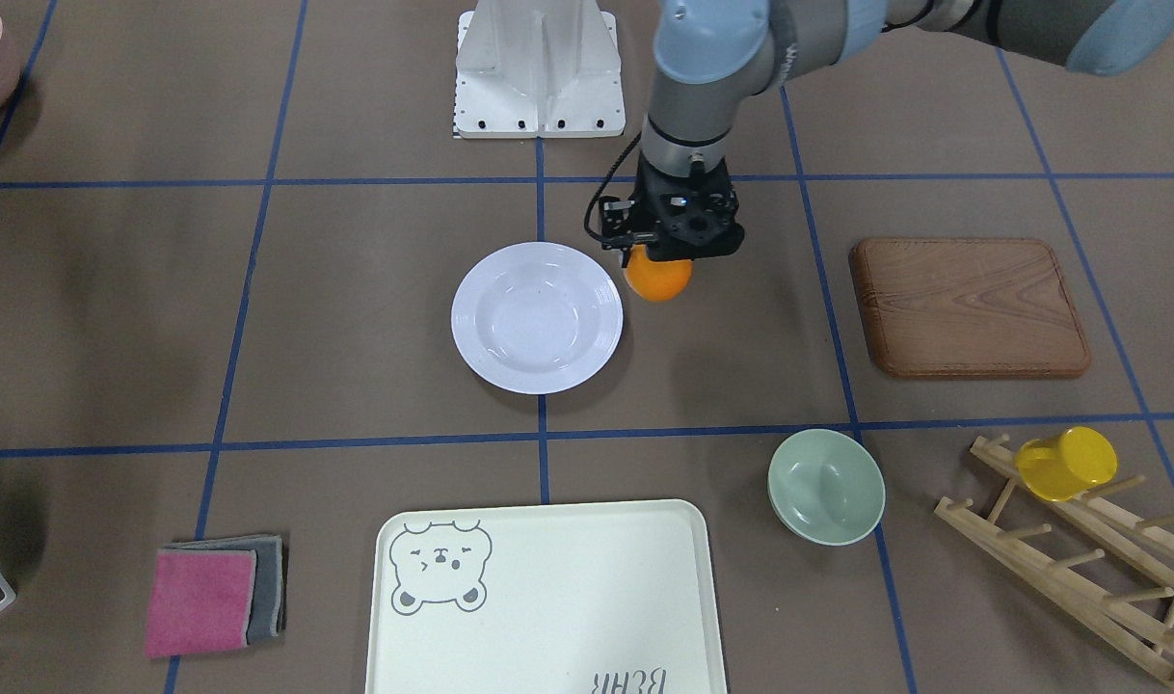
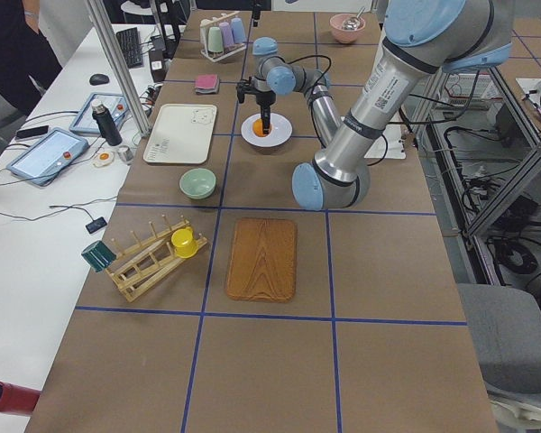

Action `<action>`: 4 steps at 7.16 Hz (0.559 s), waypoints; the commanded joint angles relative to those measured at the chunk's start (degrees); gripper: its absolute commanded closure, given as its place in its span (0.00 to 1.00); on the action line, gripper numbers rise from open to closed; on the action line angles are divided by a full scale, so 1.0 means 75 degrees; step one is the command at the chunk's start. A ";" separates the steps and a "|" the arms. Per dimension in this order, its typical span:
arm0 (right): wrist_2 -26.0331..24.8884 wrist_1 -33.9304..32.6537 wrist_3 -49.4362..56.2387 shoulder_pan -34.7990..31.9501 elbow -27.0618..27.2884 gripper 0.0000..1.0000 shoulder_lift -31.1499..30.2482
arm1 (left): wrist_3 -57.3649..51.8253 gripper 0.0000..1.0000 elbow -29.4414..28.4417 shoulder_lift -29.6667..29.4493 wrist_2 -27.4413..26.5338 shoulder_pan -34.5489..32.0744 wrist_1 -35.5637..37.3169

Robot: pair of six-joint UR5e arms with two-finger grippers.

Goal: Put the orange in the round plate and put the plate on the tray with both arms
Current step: 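Carry the orange with the left gripper and lower it onto the white plate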

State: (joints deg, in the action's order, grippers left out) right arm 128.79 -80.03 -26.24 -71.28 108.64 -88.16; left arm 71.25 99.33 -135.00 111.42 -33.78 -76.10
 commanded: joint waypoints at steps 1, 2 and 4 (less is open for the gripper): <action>0.0019 0.0029 -0.0017 0.0058 0.0010 0.00 0.0001 | 0.0449 1.00 -0.1078 -0.0762 -0.0370 0.0658 -0.0351; 0.0019 0.0053 -0.0029 0.0093 -0.0001 0.00 0.0001 | 0.0588 1.00 -0.1660 -0.0925 -0.0522 0.0788 -0.1027; 0.0019 0.0053 -0.0029 0.0093 -0.0013 0.00 0.0013 | 0.0637 1.00 -0.3032 -0.1441 -0.0524 0.0801 -0.2002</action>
State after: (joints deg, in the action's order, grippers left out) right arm 128.93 -79.66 -26.44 -70.62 108.62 -88.14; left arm 75.83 81.96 -144.06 107.67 -28.04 -86.85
